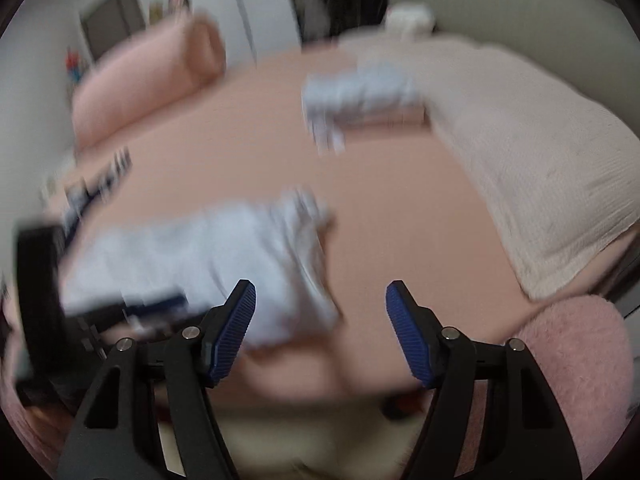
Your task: Fold clothes
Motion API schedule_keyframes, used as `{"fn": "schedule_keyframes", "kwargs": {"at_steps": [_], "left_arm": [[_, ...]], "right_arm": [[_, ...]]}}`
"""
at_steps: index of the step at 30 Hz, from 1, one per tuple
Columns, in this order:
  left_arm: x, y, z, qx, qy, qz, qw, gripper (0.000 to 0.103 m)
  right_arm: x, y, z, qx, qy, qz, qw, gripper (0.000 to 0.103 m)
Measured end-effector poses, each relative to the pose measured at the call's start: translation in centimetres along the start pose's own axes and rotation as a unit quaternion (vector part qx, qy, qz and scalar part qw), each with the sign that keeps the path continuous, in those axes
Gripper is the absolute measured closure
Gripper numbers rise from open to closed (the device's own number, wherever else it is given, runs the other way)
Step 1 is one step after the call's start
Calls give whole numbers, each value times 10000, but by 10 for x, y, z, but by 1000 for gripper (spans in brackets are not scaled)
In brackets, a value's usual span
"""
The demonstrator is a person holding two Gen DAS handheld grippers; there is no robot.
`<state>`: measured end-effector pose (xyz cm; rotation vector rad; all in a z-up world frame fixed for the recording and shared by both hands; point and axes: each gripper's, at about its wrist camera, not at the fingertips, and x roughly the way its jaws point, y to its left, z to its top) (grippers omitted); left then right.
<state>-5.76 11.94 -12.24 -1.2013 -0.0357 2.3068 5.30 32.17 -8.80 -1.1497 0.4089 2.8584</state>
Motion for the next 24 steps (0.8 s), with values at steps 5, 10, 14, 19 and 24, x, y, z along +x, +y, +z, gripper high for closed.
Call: {"fn": "schedule_keyframes", "kwargs": {"at_steps": [5, 10, 14, 19, 24], "left_arm": [[-27, 93, 8, -1052, 29, 709, 9919, 52], [-52, 179, -34, -2082, 192, 1059, 9721, 57], [-84, 209, -45, -2321, -200, 1483, 9611, 57], [-86, 210, -38, -2391, -675, 983, 9637, 57], [-47, 194, -36, -2068, -112, 1288, 9698, 56]], "right_arm": [[45, 30, 23, -948, 160, -145, 9953, 27], [125, 4, 22, -752, 1273, -427, 9881, 35], [112, -40, 20, 481, 1008, -281, 9933, 31], [97, -45, 16, 519, 715, -406, 9953, 31], [112, -21, 6, -449, 1034, -861, 9899, 31]]}}
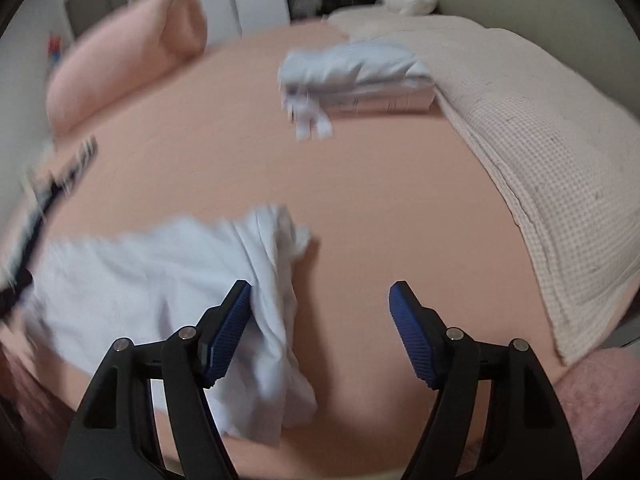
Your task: Fold clothes
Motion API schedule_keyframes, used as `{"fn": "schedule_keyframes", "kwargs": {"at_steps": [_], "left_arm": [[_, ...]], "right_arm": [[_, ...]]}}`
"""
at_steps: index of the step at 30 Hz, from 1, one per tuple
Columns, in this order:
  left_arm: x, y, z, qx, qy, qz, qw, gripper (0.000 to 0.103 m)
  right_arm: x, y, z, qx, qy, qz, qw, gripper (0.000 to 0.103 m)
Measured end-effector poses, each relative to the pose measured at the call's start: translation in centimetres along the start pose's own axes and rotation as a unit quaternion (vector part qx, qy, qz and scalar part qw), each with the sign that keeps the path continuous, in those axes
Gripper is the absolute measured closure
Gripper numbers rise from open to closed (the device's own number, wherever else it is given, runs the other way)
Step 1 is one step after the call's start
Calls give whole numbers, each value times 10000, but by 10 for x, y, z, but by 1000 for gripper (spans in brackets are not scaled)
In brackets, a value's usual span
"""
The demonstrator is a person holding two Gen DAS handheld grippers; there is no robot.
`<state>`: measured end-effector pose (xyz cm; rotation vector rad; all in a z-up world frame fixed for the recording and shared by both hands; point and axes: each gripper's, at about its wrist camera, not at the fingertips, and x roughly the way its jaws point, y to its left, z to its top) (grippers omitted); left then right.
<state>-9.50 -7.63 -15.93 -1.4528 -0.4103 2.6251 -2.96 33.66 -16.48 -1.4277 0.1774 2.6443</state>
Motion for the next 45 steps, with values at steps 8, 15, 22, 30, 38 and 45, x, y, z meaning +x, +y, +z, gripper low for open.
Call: {"fn": "schedule_keyframes", "kwargs": {"at_steps": [8, 15, 22, 30, 38, 45], "left_arm": [[-15, -29, -5, 589, -200, -342, 9975, 55], [-13, -107, -36, 2029, -201, -279, 9786, 55], [-8, -18, -2, 370, 55, 414, 9984, 55], [-24, 18, 14, -537, -345, 43, 9980, 54], [-29, -75, -15, 1478, -368, -430, 9874, 54], [16, -127, -42, 2269, 388, -290, 9727, 54]], "right_arm": [[-39, -6, -14, -90, -504, 335, 9981, 29], [-50, 57, -28, -1151, -569, 811, 9884, 29], [-43, 53, -34, -1187, -339, 505, 9911, 30], [-26, -10, -18, 395, 127, 429, 9982, 30], [-46, 23, -22, -581, -508, 270, 9966, 29], [-31, 82, -31, -1394, -302, 1001, 9847, 30]]}}
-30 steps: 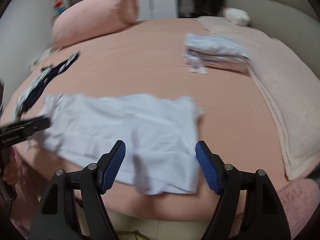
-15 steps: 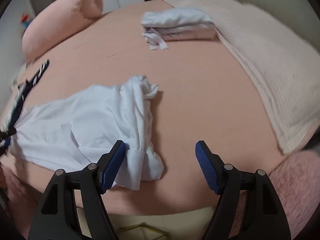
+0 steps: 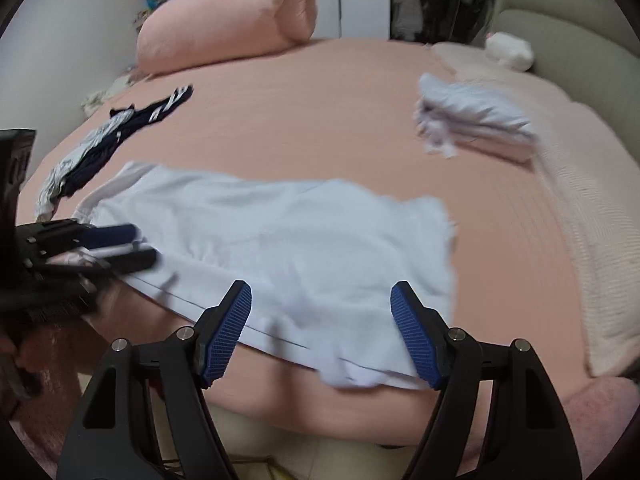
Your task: Fold clothes
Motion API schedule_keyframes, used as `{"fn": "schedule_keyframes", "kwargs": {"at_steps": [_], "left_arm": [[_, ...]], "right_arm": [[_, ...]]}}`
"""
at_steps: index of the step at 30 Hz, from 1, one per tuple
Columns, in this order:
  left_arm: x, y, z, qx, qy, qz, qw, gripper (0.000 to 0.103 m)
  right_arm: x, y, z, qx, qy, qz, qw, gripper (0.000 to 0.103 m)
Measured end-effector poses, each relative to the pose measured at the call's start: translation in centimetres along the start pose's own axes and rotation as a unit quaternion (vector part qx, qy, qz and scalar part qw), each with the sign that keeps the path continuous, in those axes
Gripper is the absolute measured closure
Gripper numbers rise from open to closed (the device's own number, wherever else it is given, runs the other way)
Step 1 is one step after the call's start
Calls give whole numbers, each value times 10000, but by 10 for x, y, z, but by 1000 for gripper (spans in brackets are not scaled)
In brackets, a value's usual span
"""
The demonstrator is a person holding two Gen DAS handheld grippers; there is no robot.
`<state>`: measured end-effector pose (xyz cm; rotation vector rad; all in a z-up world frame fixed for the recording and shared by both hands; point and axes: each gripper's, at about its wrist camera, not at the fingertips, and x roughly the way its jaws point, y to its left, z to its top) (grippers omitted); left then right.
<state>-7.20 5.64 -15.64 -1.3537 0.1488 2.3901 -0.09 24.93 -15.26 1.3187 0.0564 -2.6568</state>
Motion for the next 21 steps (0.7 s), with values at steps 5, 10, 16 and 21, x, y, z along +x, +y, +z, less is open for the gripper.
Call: {"fn": "schedule_keyframes", "kwargs": {"at_steps": [5, 10, 16, 21], "left_arm": [[-6, 17, -14, -186, 514, 6, 9985, 55], [-35, 75, -26, -1404, 261, -602, 9879, 55], [-38, 116, -34, -2082, 199, 517, 9765, 55], [-54, 110, -32, -1902, 102, 1760, 9658, 55]], "right_arm": [[17, 2, -10, -287, 623, -112, 9976, 32], [3, 1, -18, -326, 618, 67, 9975, 32], [-9, -6, 8, 277, -216, 227, 9991, 30], [17, -8, 7, 144, 402, -361, 9984, 32]]}}
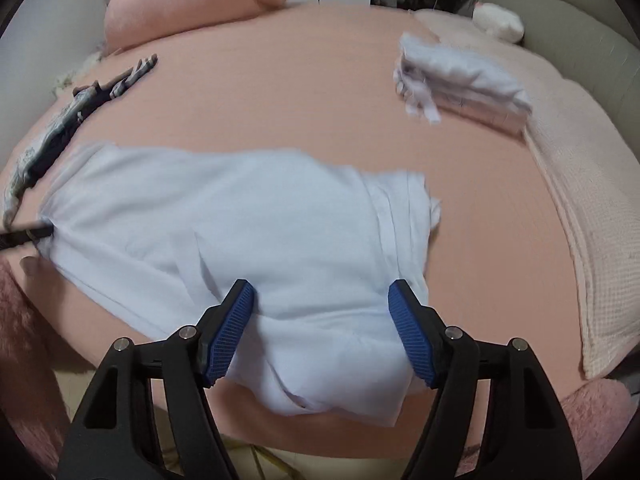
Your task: Fold clothes
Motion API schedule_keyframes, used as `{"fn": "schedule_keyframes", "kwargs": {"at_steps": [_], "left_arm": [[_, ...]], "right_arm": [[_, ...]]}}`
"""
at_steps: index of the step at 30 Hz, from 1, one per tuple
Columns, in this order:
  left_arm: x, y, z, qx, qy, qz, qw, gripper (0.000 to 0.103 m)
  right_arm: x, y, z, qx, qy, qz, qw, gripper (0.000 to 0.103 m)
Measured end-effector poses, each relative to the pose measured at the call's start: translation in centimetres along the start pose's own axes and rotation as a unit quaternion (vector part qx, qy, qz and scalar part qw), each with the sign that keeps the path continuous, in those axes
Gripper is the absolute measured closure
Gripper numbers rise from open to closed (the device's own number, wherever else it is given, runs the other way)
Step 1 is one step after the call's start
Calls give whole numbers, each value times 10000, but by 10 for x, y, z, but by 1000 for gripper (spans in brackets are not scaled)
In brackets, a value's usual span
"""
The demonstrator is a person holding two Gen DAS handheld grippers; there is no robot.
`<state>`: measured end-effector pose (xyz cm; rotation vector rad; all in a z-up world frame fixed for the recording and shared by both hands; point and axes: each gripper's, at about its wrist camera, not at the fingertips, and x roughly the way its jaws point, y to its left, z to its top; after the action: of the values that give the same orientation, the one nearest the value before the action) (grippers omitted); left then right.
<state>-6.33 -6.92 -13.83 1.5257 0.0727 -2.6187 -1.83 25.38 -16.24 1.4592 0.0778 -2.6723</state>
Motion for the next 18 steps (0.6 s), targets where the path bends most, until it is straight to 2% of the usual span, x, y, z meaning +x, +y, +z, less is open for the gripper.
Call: {"fn": "schedule_keyframes", "kwargs": {"at_steps": [1, 2, 4, 7, 9, 12, 14, 16, 18], "left_arm": [[-8, -3, 1, 86, -178, 156, 9997, 55], [-16, -8, 2, 132, -333, -52, 9993, 55], [-23, -23, 4, 270, -431, -809, 9954, 54], [-18, -76, -1, 995, -401, -1466, 9834, 54], [-7, -107, -9, 1496, -306, -1530, 9763, 54], [16, -124, -17, 1842, 196, -1350, 9734, 54], [16, -122, -22, 1919, 391, -1297, 9720, 54], [12, -114, -22, 1887, 555, -1420, 9701, 54], [6, -101, -14, 1667, 418, -1661, 9710, 54]], "right_arm": [[-4, -3, -2, 27, -57, 62, 10000, 32], [-8, -5, -4, 74, -126, 129, 9998, 32], [-14, -10, -3, 229, -315, 256, 9989, 31], [-17, -7, 0, 258, -457, 444, 9976, 31], [-9, 1, 0, 98, -319, 472, 9983, 31], [2, 12, -6, -382, -71, 244, 9989, 30], [0, 11, -11, -534, -7, 216, 9983, 30], [-3, 7, -18, -563, 129, 277, 9979, 30], [-7, 7, -23, -687, 157, 296, 9971, 31]]}}
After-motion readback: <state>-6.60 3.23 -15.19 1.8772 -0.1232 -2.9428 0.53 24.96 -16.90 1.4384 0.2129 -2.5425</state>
